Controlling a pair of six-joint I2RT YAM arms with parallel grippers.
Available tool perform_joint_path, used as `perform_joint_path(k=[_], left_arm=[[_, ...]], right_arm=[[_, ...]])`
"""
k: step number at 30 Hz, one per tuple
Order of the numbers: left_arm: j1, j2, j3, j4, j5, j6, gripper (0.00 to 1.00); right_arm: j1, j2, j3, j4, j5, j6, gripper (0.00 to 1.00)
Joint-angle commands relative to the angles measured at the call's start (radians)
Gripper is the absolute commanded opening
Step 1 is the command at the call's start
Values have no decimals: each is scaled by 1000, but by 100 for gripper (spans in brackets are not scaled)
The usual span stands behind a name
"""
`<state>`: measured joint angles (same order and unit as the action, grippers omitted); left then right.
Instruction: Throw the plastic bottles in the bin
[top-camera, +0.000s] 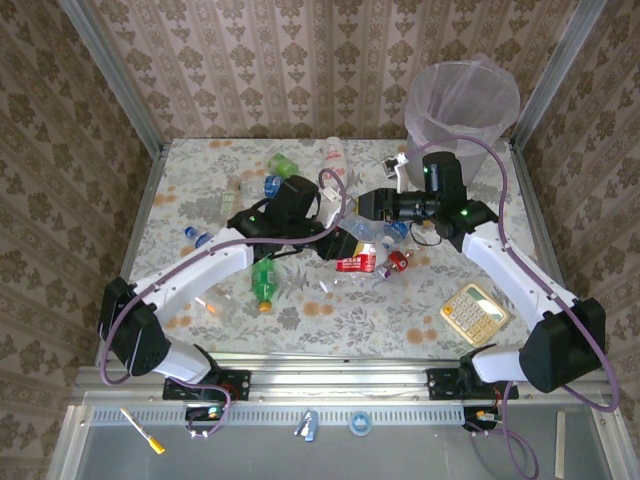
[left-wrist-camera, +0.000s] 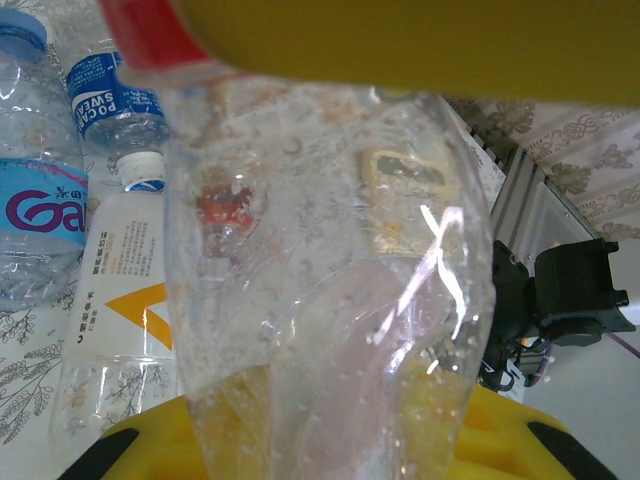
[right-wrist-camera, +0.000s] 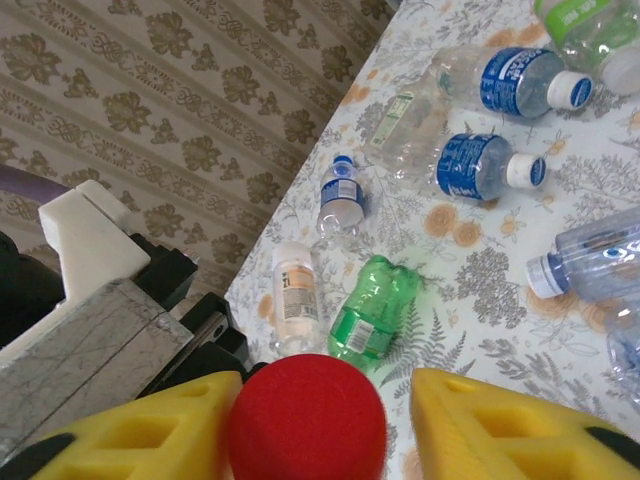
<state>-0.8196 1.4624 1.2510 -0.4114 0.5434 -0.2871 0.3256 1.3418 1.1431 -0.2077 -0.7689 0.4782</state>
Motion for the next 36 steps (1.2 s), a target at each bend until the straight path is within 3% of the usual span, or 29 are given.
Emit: perform_joint_path(k=[1,7,11,18,25,36], left_arm=[[-7,-1,32,33,33,12,22],[-2,0,31,31,28,6,29],[11,-2,26,27,28,-18,60],[41,-75,-43,94,-11,-78,100],[102,-178,-140,152,-58,-154,100],[191,-410,-313,154,-342,-251,100]], right_arm=[[6,-12,-5,5,-17,5,41],[6,-21,5,-17,-11,11,23],[6,-32,16,-47,26,1,16],[-5,-66,40,-75,116,-6,5],[-12,-98,55,-99,215,-11,0],[-39,-170,59,-91,405,-65,0]])
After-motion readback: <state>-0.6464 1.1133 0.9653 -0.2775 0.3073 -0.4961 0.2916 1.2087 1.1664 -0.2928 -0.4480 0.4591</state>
